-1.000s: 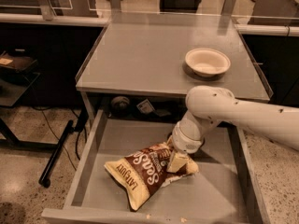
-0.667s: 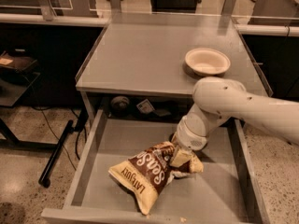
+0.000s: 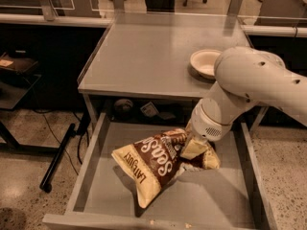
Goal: Pick brown chip bag from top drawer and place on counter
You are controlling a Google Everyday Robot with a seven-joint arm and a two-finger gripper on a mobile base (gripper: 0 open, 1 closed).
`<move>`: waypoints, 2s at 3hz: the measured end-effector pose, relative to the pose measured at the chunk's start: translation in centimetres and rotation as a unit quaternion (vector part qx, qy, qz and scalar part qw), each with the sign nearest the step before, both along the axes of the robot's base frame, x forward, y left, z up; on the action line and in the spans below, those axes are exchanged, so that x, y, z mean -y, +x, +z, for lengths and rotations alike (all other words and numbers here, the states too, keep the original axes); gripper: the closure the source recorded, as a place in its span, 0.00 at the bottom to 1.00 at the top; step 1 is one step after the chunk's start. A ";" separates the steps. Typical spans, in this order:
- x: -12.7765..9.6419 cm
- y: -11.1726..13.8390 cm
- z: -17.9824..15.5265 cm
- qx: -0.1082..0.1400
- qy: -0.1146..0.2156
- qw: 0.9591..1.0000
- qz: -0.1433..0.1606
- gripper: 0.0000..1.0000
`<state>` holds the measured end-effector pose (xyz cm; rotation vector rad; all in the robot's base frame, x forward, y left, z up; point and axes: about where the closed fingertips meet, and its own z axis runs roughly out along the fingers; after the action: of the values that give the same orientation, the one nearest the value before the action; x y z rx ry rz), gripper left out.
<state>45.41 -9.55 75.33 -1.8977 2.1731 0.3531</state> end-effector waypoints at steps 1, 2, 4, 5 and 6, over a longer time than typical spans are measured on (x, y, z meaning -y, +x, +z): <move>0.0 0.0 0.0 0.000 0.000 1.000 0.000 1.00; -1.7 1.1 1.8 0.007 0.003 1.000 0.016 1.00; -5.7 5.1 8.0 0.044 0.001 0.998 0.051 1.00; -6.0 5.4 8.8 0.050 0.004 0.998 0.050 1.00; -5.2 6.7 9.6 0.069 -0.003 0.998 0.014 1.00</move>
Offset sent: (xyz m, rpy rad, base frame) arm 0.0314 0.0453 0.0472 0.0197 -0.0357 0.0799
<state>52.14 -4.35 84.89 -1.8967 2.0635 0.2148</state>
